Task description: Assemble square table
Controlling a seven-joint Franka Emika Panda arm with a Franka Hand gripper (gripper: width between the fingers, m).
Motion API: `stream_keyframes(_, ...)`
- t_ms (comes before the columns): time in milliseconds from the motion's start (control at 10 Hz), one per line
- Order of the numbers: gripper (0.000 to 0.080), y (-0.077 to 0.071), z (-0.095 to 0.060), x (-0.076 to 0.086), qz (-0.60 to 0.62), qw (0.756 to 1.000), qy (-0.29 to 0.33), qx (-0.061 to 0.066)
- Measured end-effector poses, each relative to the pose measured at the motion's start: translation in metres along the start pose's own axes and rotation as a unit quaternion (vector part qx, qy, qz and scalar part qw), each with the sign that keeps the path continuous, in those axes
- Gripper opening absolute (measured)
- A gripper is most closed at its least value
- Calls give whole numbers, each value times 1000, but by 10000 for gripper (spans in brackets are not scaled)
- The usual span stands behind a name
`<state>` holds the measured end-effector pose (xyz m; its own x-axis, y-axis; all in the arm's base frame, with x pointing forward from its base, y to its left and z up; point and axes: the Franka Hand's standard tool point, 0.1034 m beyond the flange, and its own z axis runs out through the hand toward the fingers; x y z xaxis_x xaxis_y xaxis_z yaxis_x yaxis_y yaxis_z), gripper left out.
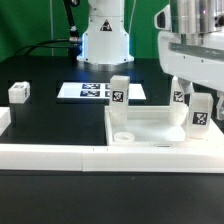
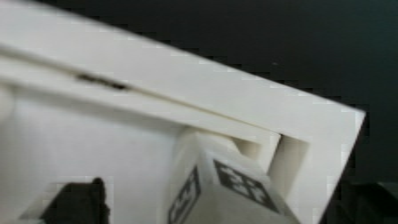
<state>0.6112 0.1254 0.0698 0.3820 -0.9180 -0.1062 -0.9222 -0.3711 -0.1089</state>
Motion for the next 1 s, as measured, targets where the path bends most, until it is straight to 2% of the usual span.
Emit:
stream_keyframes(300, 649, 1, 1, 0, -101, 995, 0, -1)
stream_keyframes(500, 649, 1, -2, 5, -297, 954, 13, -21)
stream_keyframes(600, 649, -3, -4, 8, -364, 931, 14, -21)
stream_keyframes(800, 649, 0, 4, 9, -455, 890, 13, -24)
stream_keyframes(1000, 649, 1, 6, 8, -463, 886, 17, -21)
